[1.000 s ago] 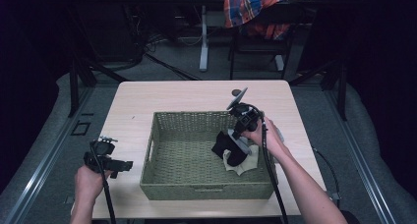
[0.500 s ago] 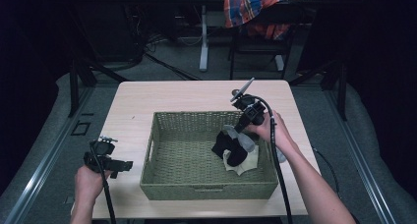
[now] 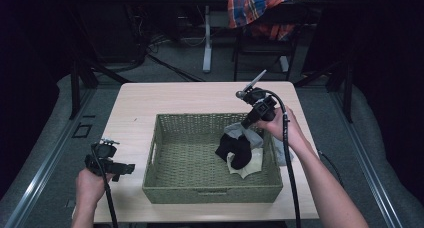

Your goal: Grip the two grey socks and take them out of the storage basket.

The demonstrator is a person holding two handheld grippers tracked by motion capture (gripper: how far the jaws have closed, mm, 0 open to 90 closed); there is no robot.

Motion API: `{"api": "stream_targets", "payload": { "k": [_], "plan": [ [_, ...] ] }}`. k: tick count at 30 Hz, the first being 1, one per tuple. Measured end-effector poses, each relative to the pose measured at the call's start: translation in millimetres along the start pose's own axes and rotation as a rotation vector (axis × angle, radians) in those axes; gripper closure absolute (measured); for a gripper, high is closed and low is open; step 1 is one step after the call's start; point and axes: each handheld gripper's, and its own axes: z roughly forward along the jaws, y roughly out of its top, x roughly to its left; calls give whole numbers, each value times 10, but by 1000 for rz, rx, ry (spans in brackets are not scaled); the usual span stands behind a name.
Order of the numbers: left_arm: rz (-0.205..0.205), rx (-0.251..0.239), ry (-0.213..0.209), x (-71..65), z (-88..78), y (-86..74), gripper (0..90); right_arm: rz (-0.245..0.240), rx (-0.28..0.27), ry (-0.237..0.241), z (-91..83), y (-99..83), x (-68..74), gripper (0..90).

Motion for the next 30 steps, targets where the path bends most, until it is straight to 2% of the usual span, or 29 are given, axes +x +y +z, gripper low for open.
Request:
{"api": "stream_targets", "payload": {
  "k": [12,18,30],
  "plan": [
    [0,0,0,2,0,-1,2,9,-49,-21,-332,8,-71,890],
    [-3,1,2,9,-4,-5,2,32,-80,-42,-519,-73,-161,891],
    [-3,2,3,8,-2,-4,2,115,-119,-98,-868,-393,-533,891]
  ]
}}
